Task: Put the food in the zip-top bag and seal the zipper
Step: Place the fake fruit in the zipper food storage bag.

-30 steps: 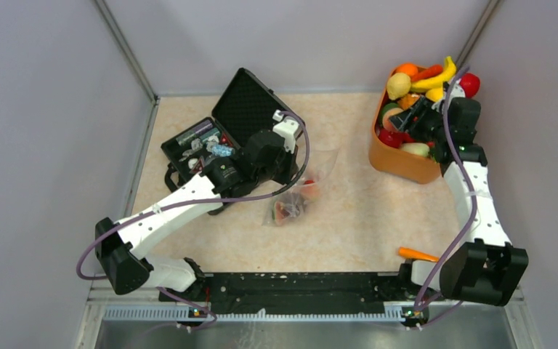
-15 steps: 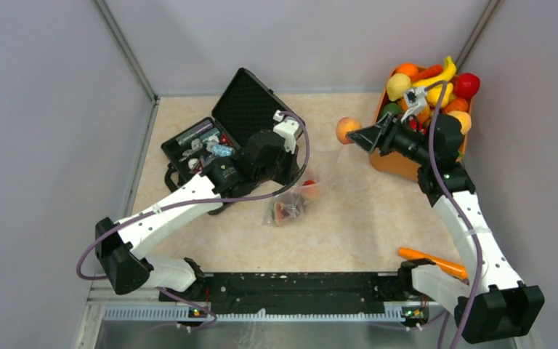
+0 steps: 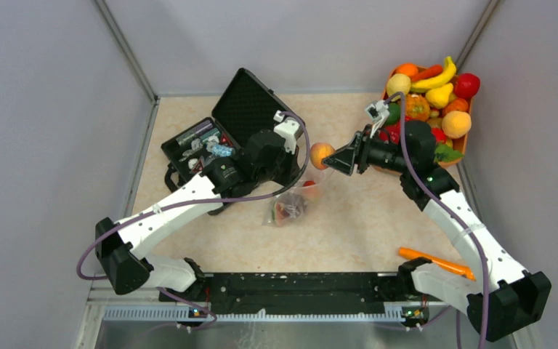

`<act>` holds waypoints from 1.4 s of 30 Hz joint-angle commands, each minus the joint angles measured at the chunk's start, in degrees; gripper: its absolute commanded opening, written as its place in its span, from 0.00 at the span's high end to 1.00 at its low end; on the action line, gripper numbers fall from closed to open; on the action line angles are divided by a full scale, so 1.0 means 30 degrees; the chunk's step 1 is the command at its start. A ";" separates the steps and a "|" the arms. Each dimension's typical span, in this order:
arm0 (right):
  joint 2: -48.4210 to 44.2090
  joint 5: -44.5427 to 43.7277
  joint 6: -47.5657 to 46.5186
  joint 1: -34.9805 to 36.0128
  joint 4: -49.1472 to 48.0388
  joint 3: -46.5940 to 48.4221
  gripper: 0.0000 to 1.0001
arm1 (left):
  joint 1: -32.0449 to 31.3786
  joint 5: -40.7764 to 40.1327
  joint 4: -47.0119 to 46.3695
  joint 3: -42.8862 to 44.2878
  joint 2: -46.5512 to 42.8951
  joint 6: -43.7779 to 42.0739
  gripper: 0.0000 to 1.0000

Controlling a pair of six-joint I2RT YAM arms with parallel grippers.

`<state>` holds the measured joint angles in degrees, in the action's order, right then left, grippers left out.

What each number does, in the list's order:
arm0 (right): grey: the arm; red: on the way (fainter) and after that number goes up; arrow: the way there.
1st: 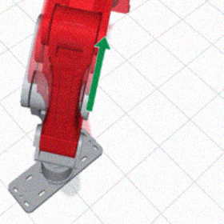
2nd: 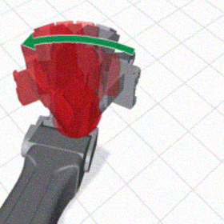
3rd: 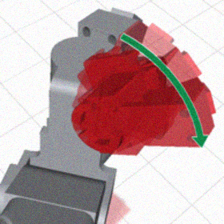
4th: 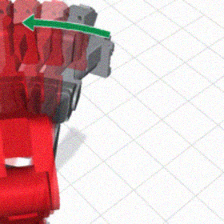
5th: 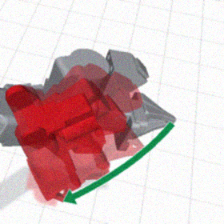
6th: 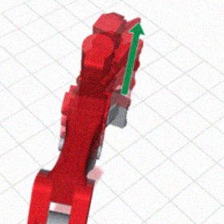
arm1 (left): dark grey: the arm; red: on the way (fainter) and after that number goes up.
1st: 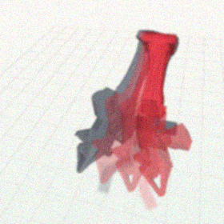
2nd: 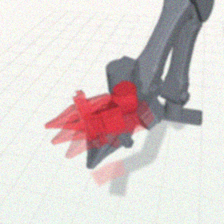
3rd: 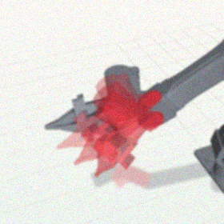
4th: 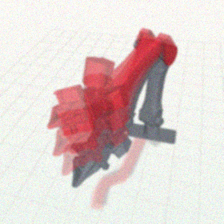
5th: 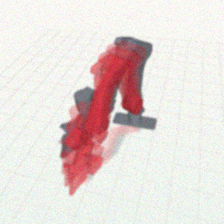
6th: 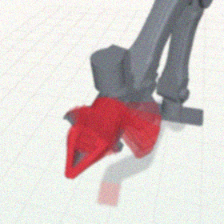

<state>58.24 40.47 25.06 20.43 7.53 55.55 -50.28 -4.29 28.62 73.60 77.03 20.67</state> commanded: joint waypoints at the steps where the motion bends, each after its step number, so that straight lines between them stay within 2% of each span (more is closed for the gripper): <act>1: 0.0445 -0.0353 -0.2603 0.0528 0.2566 0.1085 0.70 | 0.0091 -0.0015 -0.0648 0.0719 -0.0078 0.0143 1.00; 5: 0.0545 -0.2000 -0.4109 0.0560 0.5056 0.1843 0.67 | 0.0091 -0.0081 -0.0698 0.0599 -0.0257 0.0197 1.00; 12: 0.0812 -0.1564 -0.2159 0.0879 0.2977 0.0786 0.64 | 0.0091 0.0648 -0.0801 0.0858 -0.0178 0.0172 1.00; 18: 0.1254 -0.2333 -0.2789 0.1310 0.3818 0.1220 0.62 | 0.0083 0.0675 -0.0694 0.0861 -0.0196 0.0115 1.00; 33: 0.0373 -0.2328 -0.1835 0.1310 0.2288 0.0545 0.30 | 0.0091 0.0589 -0.0773 0.0818 -0.0309 0.0051 1.00; 42: -0.0850 -0.4183 -0.1601 0.1319 0.1679 0.0211 0.28 | 0.0091 -0.0283 -0.0843 0.0614 -0.0946 0.0113 1.00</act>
<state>59.48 31.27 19.57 23.86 16.73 56.97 -50.28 -2.96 28.62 73.95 76.97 20.91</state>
